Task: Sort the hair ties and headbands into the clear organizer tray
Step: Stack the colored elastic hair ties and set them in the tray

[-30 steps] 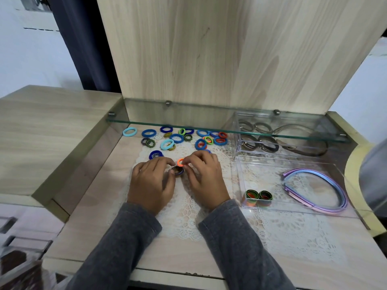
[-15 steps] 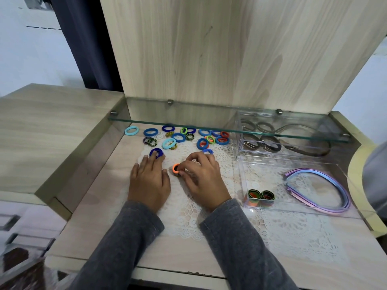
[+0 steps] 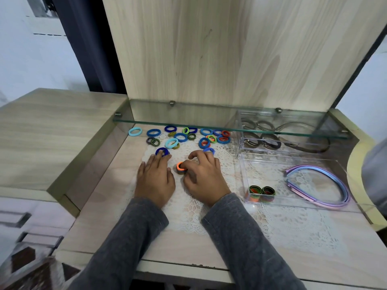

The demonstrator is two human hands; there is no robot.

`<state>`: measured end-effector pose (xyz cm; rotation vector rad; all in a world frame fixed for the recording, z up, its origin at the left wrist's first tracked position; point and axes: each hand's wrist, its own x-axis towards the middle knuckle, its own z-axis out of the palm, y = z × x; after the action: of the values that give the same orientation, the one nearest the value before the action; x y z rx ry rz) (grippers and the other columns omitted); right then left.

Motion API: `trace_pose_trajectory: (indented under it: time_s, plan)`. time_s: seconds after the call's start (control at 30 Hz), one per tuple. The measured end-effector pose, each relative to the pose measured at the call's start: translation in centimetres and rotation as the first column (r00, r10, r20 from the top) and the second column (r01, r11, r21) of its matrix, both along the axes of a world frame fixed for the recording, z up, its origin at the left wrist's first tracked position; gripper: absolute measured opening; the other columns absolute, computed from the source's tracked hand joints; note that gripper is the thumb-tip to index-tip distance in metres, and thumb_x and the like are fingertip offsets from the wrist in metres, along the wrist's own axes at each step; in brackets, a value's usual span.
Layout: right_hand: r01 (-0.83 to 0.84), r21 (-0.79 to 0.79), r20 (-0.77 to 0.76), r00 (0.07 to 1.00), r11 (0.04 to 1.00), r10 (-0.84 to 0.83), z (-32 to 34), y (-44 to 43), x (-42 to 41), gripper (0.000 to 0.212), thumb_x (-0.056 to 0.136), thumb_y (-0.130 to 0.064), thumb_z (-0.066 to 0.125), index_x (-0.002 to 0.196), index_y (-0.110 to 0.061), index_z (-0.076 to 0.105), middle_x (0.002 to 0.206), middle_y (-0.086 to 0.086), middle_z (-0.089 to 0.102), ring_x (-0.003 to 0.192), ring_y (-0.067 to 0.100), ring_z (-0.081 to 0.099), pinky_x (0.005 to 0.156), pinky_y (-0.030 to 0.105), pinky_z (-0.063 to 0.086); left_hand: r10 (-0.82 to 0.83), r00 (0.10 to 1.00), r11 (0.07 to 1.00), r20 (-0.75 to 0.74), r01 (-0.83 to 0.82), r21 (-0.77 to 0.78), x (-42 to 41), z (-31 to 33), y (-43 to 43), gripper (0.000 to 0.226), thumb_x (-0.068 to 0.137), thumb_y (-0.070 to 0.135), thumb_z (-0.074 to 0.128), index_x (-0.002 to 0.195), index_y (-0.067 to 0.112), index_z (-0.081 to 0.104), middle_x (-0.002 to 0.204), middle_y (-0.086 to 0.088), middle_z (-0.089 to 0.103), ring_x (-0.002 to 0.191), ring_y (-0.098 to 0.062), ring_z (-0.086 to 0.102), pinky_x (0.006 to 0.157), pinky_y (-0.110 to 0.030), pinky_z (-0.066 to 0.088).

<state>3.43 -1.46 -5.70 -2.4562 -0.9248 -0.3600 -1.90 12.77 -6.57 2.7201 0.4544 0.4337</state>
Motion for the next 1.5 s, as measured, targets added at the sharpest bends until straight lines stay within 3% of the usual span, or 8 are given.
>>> trace_pose_trajectory:
  time_s: [0.43, 0.83, 0.97, 1.13, 1.3, 1.4, 1.5]
  plan:
    - [-0.012, -0.225, -0.033, 0.999, 0.974, 0.005, 2.7, -0.5, -0.1, 0.029, 0.089, -0.032, 0.053, 0.115, -0.029, 0.066, 0.125, 0.001, 0.042, 0.117, 0.022, 0.031, 0.098, 0.038, 0.025, -0.019, 0.999, 1.000, -0.037, 0.018, -0.010, 0.0, 0.6, -0.2, 0.045, 0.101, 0.022, 0.034, 0.146, 0.027, 0.035, 0.160, 0.002, 0.020, 0.148, -0.017, 0.013, 0.120, -0.038, 0.009]
    - [-0.035, -0.352, -0.089, 0.996, 0.935, 0.004, 4.4, -1.7, -0.6, 0.026, 0.093, -0.038, 0.055, 0.114, -0.029, 0.066, 0.120, 0.002, 0.042, 0.115, 0.025, 0.030, 0.096, 0.038, 0.025, -0.031, 0.999, 0.998, -0.013, 0.032, 0.061, -0.5, 1.1, -0.7, 0.046, 0.098, 0.020, 0.038, 0.144, 0.024, 0.039, 0.159, 0.000, 0.022, 0.147, -0.016, 0.016, 0.120, -0.038, 0.009]
    - [-0.052, -0.373, -0.101, 0.995, 0.927, 0.015, 5.0, -2.0, -0.7, 0.026, 0.092, -0.038, 0.056, 0.114, -0.028, 0.068, 0.120, 0.002, 0.043, 0.116, 0.026, 0.030, 0.098, 0.039, 0.026, -0.060, 0.996, 0.982, 0.062, 0.048, 0.185, -0.6, 1.1, -0.9, 0.044, 0.091, 0.017, 0.049, 0.134, 0.024, 0.051, 0.149, -0.001, 0.041, 0.139, -0.016, 0.034, 0.116, -0.041, 0.016]
    - [-0.054, -0.406, -0.032, 0.998, 0.912, 0.045, 5.4, -2.2, -1.1, 0.027, 0.092, -0.036, 0.056, 0.111, -0.023, 0.070, 0.121, 0.002, 0.045, 0.116, 0.027, 0.032, 0.095, 0.038, 0.026, -0.186, 0.965, 0.922, 0.182, 0.108, 0.371, -1.0, 1.4, -1.1, 0.040, 0.070, 0.010, 0.069, 0.108, 0.021, 0.068, 0.118, -0.001, 0.067, 0.109, -0.021, 0.062, 0.100, -0.044, 0.030]
    - [-0.052, -0.433, 0.021, 0.997, 0.900, 0.068, 5.6, -2.5, -1.3, 0.030, 0.092, -0.036, 0.054, 0.111, -0.020, 0.070, 0.122, 0.002, 0.045, 0.117, 0.027, 0.032, 0.096, 0.039, 0.025, -0.322, 0.933, 0.861, 0.160, 0.218, 0.459, -1.1, 1.8, -1.7, 0.030, 0.072, 0.012, 0.065, 0.101, 0.020, 0.070, 0.099, 0.001, 0.072, 0.097, -0.020, 0.068, 0.105, -0.043, 0.025]
    - [-0.046, -0.434, 0.042, 0.997, 0.900, 0.071, 5.6, -2.6, -1.2, 0.029, 0.091, -0.036, 0.056, 0.111, -0.021, 0.070, 0.123, 0.002, 0.045, 0.118, 0.028, 0.032, 0.098, 0.040, 0.024, -0.311, 0.945, 0.894, 0.100, 0.255, 0.369, -1.3, 2.4, -2.3, 0.040, 0.075, 0.019, 0.045, 0.106, 0.022, 0.069, 0.096, 0.003, 0.073, 0.096, -0.016, 0.069, 0.112, -0.041, 0.015]
    - [-0.028, -0.425, 0.061, 0.996, 0.905, 0.060, 5.4, -2.7, -1.2, 0.029, 0.091, -0.038, 0.056, 0.110, -0.022, 0.070, 0.123, 0.002, 0.045, 0.120, 0.029, 0.032, 0.099, 0.040, 0.023, -0.268, 0.963, 0.940, 0.037, 0.253, 0.228, -1.9, 3.2, -3.0, 0.047, 0.081, 0.011, 0.043, 0.121, 0.028, 0.062, 0.103, 0.006, 0.072, 0.101, -0.011, 0.065, 0.119, -0.032, 0.000]
